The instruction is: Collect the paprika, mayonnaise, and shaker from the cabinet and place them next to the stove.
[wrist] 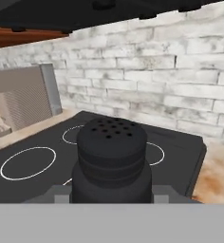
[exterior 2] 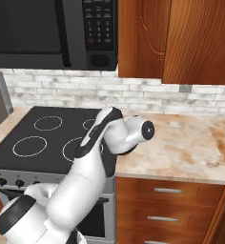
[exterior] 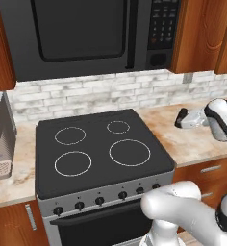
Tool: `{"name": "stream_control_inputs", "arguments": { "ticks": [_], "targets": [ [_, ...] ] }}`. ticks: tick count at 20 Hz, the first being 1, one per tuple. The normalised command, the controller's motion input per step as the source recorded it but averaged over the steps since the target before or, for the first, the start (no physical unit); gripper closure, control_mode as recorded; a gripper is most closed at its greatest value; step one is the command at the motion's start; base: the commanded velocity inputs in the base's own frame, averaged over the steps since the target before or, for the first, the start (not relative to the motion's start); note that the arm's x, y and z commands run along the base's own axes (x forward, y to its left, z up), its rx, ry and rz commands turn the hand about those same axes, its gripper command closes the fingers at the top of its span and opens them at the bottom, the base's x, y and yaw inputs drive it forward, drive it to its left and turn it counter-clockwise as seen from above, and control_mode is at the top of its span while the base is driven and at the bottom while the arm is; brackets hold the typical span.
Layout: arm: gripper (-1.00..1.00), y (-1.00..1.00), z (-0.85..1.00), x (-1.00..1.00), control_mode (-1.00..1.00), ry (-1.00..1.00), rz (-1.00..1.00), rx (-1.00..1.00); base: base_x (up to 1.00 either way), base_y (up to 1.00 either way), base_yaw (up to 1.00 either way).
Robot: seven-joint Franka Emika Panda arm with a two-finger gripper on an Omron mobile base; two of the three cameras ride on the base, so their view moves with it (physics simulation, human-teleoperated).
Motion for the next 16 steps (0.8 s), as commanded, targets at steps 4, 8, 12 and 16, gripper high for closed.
{"name": "stream_control_inputs", "arguments": {
  "ticks": [4,8,12,16],
  "targets": [
    [1.00,0.00,-0.34,0.77,-1.00,0.03,0.05,0.00,0.00,0.00,0.00],
    [1.00,-0.06,-0.59,0.57,-1.00,-0.01,0.13,0.00,0.00,0.00,0.00],
    [1.00,-0.12,-0.46,0.53,-1.00,-0.02,0.12,0.00,0.00,0.00,0.00],
    [1.00,-0.17,-0.35,0.52,-1.00,0.00,0.07,0.00,0.00,0.00,0.00]
  ]
}}
